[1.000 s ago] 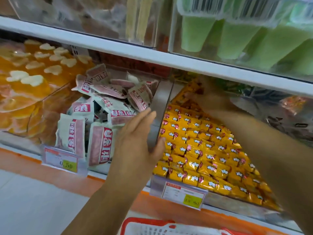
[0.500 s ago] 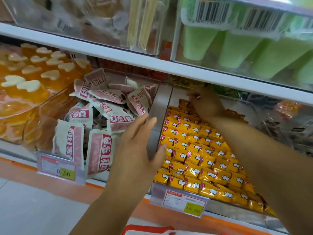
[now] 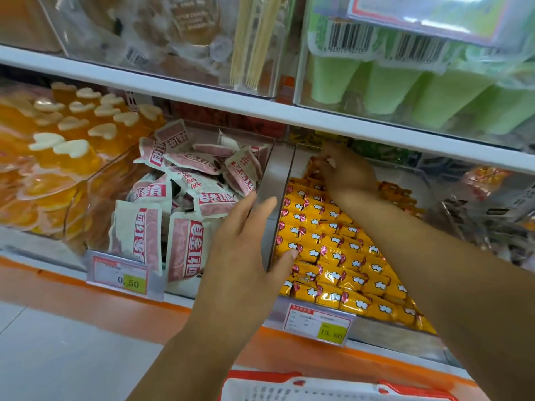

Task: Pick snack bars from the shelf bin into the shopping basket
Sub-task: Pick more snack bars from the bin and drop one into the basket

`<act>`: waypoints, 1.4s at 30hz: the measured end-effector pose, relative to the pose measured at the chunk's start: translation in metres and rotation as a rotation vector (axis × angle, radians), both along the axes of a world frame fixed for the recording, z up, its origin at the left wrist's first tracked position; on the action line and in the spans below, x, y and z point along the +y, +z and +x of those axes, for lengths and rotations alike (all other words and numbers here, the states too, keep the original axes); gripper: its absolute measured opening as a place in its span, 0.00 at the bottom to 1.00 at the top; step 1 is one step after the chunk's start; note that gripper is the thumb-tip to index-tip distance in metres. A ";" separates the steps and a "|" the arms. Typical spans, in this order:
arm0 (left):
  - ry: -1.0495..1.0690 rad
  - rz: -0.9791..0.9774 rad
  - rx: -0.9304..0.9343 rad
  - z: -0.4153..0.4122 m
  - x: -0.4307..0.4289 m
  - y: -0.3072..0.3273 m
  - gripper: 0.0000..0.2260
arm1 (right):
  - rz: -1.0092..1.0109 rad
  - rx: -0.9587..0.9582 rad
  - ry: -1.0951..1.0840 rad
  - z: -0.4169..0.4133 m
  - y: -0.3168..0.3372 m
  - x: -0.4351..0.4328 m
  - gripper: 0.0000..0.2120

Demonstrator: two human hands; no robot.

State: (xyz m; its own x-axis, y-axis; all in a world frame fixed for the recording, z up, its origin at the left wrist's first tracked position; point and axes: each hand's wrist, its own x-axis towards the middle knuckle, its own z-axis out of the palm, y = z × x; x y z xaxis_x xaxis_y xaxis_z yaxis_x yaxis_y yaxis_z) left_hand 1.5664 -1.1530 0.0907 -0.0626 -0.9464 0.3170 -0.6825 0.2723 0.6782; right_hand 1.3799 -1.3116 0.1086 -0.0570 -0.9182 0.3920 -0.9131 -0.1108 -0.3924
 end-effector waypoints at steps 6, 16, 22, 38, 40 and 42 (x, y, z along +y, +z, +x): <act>0.025 -0.133 -0.103 -0.009 0.023 0.014 0.29 | -0.140 -0.571 0.085 -0.003 0.018 0.126 0.05; -0.310 0.318 0.416 -0.037 0.077 0.025 0.21 | 0.052 -1.241 0.061 -0.037 0.029 0.287 0.03; -0.348 0.386 0.560 -0.054 0.098 0.032 0.18 | 0.165 -1.406 0.109 -0.061 0.028 0.318 0.17; -0.386 0.522 0.869 -0.071 0.084 0.035 0.09 | 0.140 -1.442 0.085 -0.089 0.018 0.302 0.20; -0.380 0.504 0.853 -0.072 0.084 0.035 0.10 | 0.143 -1.456 0.079 -0.090 0.017 0.300 0.17; -0.378 0.498 0.828 -0.072 0.083 0.037 0.10 | 0.177 -1.478 0.085 -0.093 0.015 0.299 0.18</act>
